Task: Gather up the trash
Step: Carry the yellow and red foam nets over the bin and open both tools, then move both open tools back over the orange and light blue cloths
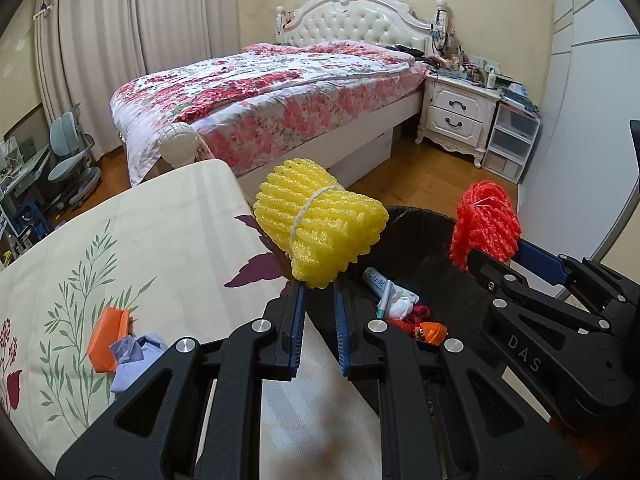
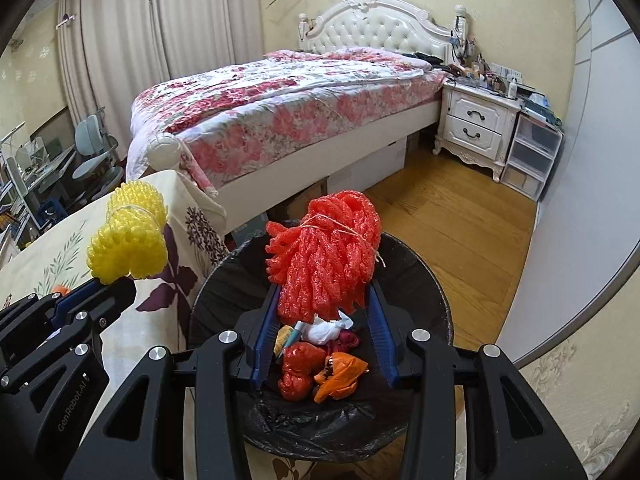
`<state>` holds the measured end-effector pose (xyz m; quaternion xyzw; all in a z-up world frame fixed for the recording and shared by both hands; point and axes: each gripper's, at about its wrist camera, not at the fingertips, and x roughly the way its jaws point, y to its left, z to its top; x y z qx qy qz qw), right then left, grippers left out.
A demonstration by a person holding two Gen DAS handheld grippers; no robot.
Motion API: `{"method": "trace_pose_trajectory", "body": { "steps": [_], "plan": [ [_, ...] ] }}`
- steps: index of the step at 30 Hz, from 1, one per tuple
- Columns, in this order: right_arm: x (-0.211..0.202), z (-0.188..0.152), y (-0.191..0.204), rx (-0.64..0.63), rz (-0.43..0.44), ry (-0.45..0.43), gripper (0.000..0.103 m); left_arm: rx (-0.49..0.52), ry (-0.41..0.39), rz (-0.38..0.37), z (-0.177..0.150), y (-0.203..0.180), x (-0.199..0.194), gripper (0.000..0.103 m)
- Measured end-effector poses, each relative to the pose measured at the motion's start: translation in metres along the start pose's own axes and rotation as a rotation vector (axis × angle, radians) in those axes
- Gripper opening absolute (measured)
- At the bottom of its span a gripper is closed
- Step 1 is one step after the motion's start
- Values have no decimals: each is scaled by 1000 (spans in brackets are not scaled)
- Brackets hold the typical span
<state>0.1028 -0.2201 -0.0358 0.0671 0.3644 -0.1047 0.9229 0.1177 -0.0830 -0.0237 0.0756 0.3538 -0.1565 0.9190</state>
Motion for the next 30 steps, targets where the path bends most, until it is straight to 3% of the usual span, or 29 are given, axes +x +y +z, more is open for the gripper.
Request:
{"method": "trace_pose_trajectory", "body": {
  "steps": [5, 8, 10, 21, 30],
  "plan": [
    [3, 2, -6, 12, -12, 1, 43, 14, 25, -5, -2, -7, 8, 14],
    [2, 0, -8, 20, -19, -1, 49, 15, 33, -4, -3, -9, 9, 19],
    [2, -1, -11, 27, -23, -1, 54, 10, 34, -2, -2, -8, 9, 37],
    [-4, -2, -17, 45, -53, -15, 72, -53, 22, 23, -4, 6, -5, 73],
    [-14, -2, -3, 24, -35, -24, 77, -123, 15, 90, -13, 38, -25, 79]
  ]
}}
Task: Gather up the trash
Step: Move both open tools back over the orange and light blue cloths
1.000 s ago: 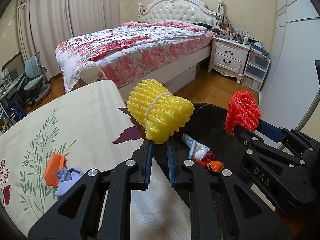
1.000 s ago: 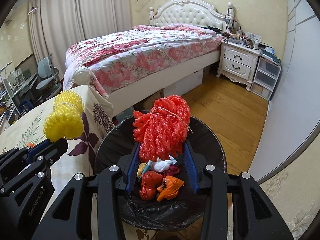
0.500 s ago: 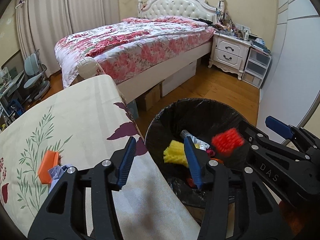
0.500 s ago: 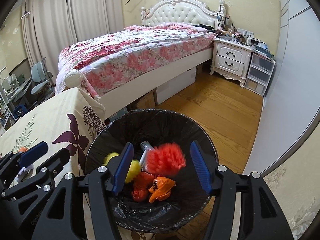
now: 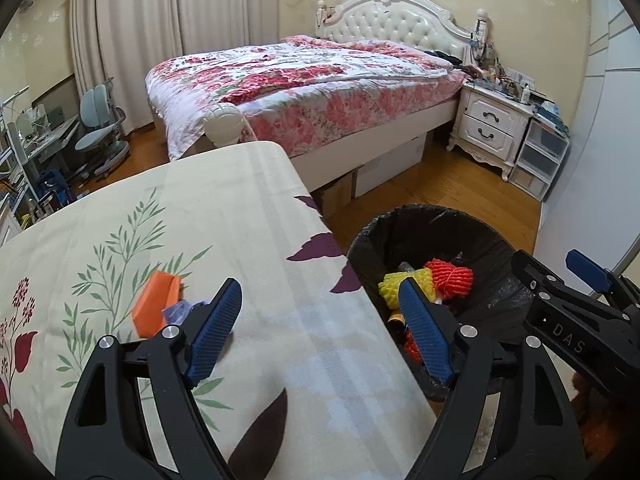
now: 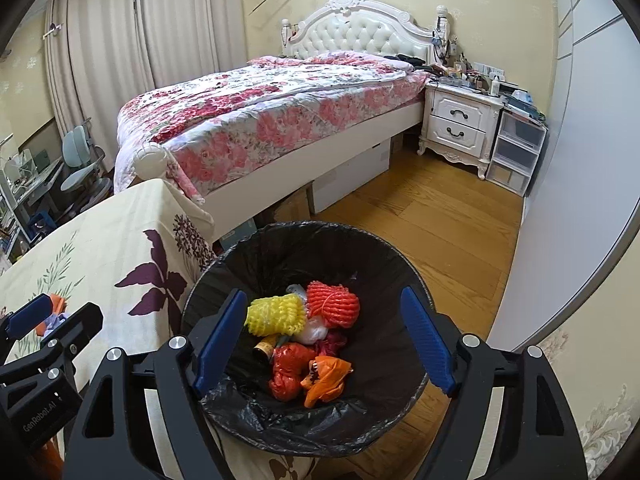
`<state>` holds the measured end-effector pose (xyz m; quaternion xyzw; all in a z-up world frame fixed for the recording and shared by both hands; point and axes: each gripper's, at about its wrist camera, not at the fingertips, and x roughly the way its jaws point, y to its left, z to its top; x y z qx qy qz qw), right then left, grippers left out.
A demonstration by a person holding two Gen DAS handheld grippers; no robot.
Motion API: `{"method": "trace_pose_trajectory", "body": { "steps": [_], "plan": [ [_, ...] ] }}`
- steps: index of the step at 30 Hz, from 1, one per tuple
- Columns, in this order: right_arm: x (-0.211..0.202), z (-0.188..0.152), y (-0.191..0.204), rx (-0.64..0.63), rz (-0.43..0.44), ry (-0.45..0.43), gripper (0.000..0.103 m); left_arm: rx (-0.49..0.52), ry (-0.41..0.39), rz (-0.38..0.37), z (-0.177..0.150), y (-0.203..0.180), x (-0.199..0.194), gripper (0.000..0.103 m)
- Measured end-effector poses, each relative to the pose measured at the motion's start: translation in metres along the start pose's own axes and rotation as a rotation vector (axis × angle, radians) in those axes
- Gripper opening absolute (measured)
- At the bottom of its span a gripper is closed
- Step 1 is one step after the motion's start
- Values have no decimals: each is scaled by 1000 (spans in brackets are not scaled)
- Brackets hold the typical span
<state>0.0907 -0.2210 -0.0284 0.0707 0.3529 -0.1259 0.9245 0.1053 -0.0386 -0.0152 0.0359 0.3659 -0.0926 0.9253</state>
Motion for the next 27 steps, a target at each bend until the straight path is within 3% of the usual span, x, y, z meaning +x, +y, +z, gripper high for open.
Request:
{"method": "trace_pose_trajectory", "body": {
  "steps": [15, 27],
  "plan": [
    [-5, -13, 48, -75, 86, 24, 77, -106, 20, 116, -21, 79, -18, 80],
    [-5, -21, 84, -138, 145, 46, 77, -168, 69, 146, -37, 118, -20, 80]
  ]
}}
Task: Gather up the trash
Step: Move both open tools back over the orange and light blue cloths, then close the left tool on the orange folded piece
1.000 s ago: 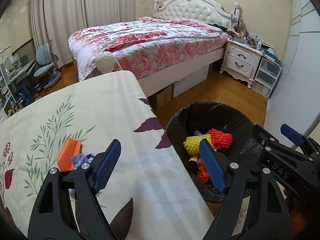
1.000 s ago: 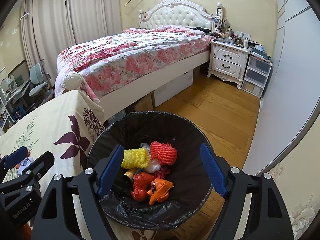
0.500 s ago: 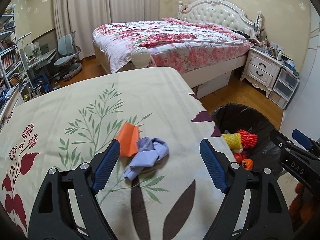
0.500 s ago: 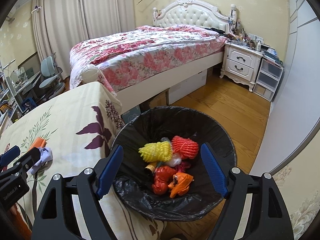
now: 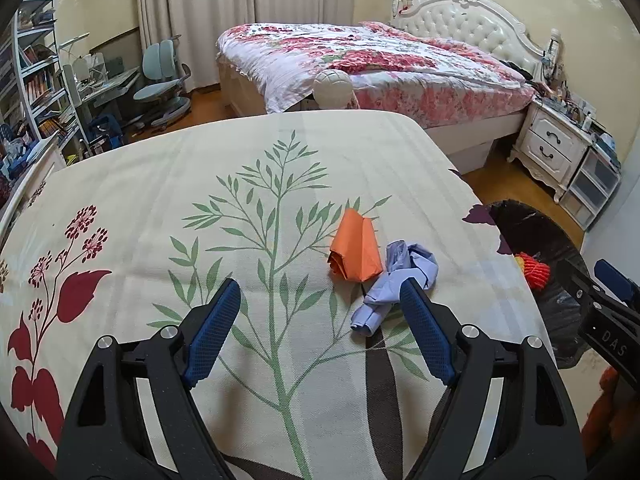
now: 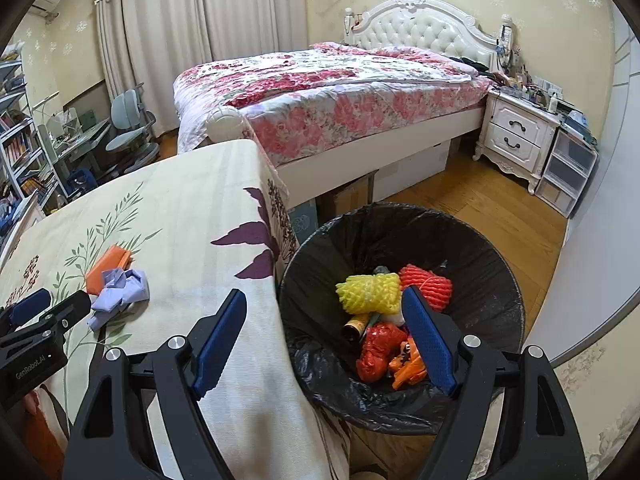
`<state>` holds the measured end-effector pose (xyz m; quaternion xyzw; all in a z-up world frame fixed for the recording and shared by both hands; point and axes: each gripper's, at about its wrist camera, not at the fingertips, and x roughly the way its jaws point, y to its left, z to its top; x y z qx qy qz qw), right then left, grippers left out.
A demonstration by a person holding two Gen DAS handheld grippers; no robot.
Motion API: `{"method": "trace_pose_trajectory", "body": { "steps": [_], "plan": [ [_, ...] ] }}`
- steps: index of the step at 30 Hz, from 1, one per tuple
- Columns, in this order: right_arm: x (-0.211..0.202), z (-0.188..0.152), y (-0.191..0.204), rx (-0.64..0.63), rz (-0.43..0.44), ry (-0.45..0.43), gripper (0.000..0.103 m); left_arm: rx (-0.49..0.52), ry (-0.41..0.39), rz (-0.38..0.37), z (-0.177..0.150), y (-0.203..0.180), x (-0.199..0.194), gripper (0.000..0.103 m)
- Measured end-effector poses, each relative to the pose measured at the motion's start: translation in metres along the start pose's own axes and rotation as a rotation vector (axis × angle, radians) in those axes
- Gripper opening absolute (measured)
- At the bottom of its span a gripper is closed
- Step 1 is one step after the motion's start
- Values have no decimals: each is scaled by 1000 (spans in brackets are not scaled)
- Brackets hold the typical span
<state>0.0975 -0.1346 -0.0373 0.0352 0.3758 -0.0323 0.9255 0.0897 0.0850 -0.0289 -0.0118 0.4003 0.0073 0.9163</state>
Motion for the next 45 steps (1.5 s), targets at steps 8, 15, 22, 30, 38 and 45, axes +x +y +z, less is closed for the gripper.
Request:
{"method": "trace_pose_trajectory", "body": {
  "steps": [8, 15, 22, 30, 38, 45],
  "plan": [
    [5, 0, 7, -11, 12, 9, 77, 7, 3, 4, 9, 3, 7, 80],
    [12, 4, 11, -9, 23, 15, 77, 6, 18, 12, 20, 11, 18, 80],
    [20, 5, 19, -27, 30, 26, 77, 25, 47, -24, 30, 5, 32, 80],
    [24, 4, 22, -34, 26, 36, 77, 73, 89, -20, 30, -1, 49, 79],
    [27, 2, 29, -48, 28, 47, 77, 96, 88, -43, 24, 1, 47, 40],
    [21, 0, 39, -67, 43, 45, 77, 97, 70, -44, 15, 10, 38, 17]
  ]
}}
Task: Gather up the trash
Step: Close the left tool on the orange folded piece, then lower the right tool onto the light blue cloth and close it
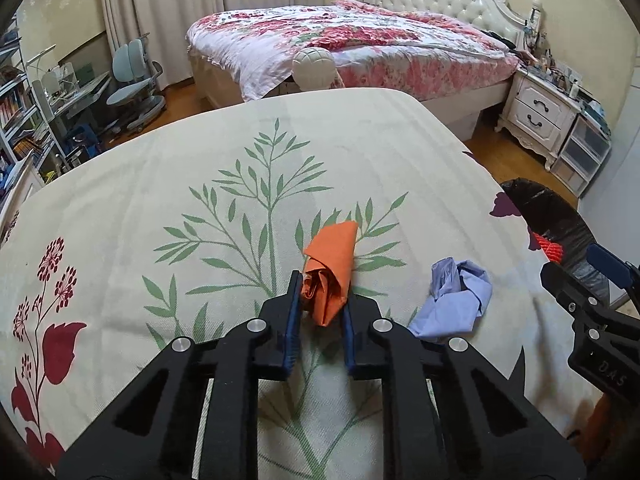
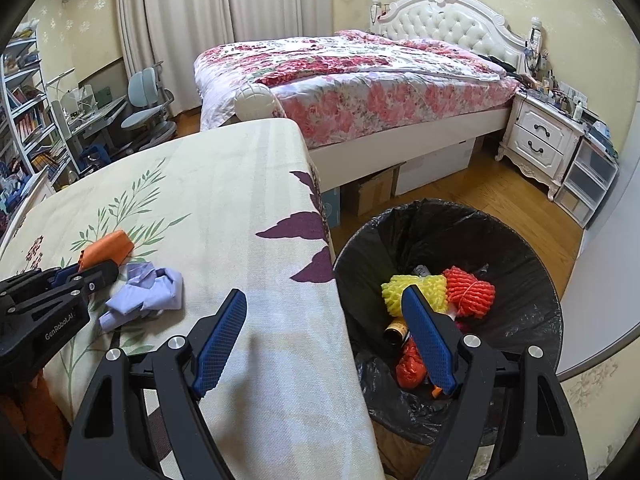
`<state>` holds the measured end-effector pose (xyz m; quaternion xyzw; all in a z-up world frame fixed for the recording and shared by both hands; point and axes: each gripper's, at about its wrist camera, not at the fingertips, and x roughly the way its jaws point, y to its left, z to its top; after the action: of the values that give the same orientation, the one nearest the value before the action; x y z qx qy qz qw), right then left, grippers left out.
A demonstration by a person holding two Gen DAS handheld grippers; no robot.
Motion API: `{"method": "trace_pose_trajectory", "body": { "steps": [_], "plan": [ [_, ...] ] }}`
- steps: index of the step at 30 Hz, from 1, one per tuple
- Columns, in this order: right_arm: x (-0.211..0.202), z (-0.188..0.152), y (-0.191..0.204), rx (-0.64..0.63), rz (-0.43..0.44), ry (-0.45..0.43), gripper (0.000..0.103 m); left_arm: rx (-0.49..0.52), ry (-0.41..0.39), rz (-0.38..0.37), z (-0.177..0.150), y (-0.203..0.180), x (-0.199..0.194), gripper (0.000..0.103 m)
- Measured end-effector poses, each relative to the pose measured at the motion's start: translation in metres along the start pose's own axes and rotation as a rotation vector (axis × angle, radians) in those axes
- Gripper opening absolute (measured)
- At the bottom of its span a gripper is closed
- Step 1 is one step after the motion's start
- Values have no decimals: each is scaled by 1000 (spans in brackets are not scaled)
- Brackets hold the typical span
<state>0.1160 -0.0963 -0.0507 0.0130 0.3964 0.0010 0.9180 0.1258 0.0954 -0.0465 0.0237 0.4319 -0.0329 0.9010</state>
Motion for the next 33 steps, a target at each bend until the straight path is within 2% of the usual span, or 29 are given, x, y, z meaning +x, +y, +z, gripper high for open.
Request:
{"method": "trace_pose_trajectory", "body": {
  "steps": [13, 21, 33],
  "plan": [
    [-13, -11, 41, -79, 78, 10, 77, -99, -8, 70, -40, 47, -32, 16],
    [2, -6, 54, -122, -4, 50, 77, -156, -12, 105, -55, 78, -43, 16],
    [13, 16, 79, -129, 35, 11, 77, -215, -16, 118, -61, 105, -46, 16]
  ]
}}
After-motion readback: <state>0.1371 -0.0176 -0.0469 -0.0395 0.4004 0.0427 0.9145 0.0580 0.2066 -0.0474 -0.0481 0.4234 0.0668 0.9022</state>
